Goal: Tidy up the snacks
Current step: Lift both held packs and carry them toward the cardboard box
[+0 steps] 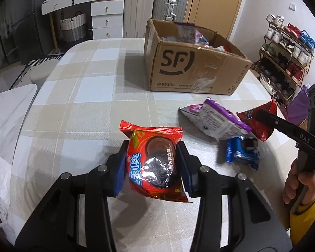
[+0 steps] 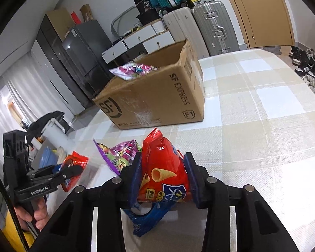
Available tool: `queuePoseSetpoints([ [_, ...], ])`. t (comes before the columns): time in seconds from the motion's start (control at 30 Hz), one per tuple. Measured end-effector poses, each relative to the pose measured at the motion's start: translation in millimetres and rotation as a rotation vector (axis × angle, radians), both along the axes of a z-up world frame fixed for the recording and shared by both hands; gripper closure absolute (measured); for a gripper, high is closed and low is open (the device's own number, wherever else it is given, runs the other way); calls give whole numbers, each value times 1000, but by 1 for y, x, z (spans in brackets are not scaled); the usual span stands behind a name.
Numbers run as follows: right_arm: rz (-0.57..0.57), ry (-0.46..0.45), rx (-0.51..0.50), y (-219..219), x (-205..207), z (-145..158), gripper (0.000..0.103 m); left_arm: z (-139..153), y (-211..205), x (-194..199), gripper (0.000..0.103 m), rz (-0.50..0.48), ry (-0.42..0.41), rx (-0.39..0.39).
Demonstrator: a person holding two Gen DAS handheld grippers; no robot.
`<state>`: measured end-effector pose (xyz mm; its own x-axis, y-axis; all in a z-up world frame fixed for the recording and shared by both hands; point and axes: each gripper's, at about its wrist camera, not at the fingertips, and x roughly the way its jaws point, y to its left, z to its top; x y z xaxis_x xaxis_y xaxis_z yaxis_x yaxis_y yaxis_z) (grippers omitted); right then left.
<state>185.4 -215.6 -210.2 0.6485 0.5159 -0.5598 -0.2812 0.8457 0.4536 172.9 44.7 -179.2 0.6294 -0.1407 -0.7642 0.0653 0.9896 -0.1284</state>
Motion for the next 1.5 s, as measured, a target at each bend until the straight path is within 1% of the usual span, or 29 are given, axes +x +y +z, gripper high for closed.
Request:
queuePoseSetpoints([
  [0.17,-10,-19,28,-6,-15,16,64,18,-4,-15,62,-2,-36,-13],
  [0.27,-3,-40,28,-4,-26,30,64,31,-7,-26,63,-7,-62,-18],
  [0.47,27,-121,28,4,-59,71,64,64,-16,-55,63,-15,-132,-33],
  [0.67,62,-201,50,12,-101,113,64,96,-22,-89,63,-29,-202,-56],
  [0.87,95,-251,64,19,-140,142,64,124,-26,-126,62,-43,-260,-66],
  [1.0,112,-265,64,23,-162,152,64,139,-26,-150,62,-47,-288,-76],
  [1.13,129,-269,52,29,-179,154,64,148,-28,-170,62,-57,-300,-86],
  [1.33,136,-262,43,33,-187,154,64,157,-27,-184,62,-62,-308,-97],
  [1.5,132,-285,45,31,-188,163,64,166,-25,-188,62,-64,-321,-99],
])
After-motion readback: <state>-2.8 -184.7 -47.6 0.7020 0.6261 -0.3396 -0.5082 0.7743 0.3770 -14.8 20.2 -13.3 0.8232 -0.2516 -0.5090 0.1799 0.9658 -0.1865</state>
